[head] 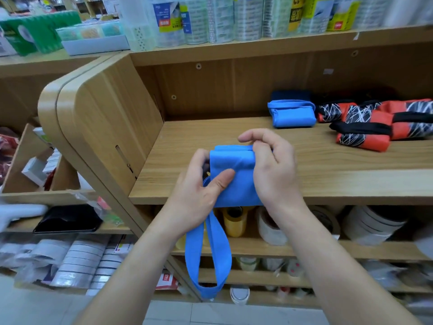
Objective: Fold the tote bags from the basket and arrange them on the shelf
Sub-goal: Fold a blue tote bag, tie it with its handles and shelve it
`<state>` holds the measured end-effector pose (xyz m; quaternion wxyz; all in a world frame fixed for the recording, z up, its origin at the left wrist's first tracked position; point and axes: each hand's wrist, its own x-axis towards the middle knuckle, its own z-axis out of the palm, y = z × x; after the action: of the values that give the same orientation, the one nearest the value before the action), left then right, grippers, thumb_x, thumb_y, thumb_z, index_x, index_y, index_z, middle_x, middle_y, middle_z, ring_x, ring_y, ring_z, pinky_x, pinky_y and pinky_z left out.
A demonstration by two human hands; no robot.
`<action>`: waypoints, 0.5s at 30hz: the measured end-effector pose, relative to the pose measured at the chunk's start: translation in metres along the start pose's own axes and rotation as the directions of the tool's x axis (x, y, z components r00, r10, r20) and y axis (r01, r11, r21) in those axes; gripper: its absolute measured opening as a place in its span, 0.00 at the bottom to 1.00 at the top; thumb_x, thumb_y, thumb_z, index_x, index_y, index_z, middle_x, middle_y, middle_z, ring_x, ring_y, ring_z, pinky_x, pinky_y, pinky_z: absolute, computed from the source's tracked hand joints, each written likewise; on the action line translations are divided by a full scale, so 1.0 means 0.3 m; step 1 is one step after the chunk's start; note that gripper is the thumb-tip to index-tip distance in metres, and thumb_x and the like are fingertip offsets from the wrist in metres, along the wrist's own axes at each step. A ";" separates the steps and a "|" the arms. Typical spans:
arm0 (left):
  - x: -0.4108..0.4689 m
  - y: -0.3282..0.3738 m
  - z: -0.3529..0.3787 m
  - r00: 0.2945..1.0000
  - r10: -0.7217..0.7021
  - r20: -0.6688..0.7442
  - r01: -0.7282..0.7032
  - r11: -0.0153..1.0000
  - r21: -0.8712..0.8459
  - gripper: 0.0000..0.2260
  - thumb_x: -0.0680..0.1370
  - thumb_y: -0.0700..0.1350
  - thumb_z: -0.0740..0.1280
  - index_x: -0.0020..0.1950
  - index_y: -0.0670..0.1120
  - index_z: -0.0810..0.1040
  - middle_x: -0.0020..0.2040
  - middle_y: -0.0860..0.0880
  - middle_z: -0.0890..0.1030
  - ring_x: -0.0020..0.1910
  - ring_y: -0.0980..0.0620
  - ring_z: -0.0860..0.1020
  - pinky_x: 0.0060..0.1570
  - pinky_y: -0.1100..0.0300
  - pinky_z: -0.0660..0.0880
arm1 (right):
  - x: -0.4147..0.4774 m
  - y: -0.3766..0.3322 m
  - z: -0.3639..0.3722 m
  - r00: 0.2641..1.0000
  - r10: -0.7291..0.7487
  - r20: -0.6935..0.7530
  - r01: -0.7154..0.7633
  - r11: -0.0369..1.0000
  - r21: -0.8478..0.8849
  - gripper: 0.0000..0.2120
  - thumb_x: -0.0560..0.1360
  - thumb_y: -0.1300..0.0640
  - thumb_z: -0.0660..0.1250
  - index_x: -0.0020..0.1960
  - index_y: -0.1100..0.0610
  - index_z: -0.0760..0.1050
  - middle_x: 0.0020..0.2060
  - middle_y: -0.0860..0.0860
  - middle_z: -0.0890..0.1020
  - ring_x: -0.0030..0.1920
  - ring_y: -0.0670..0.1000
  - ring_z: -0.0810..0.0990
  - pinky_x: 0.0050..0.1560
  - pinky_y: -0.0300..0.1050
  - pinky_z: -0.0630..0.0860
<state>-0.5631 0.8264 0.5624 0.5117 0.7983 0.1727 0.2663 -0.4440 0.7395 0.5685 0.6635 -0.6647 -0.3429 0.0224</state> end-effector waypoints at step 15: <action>-0.016 -0.003 -0.112 0.818 -0.311 0.484 0.398 0.913 -0.086 0.27 0.66 0.40 0.79 0.63 0.50 0.76 0.49 0.45 0.81 0.36 0.49 0.75 0.33 0.61 0.76 | 0.108 -0.089 -0.282 0.711 -0.056 0.701 0.494 0.749 -0.442 0.25 0.65 0.32 0.65 0.39 0.55 0.76 0.39 0.45 0.75 0.41 0.47 0.74 0.44 0.45 0.70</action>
<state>-0.5872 0.8485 0.5716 0.6495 0.7415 0.1675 -0.0161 -0.3897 0.6788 0.6162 0.2508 -0.7259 -0.6395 0.0357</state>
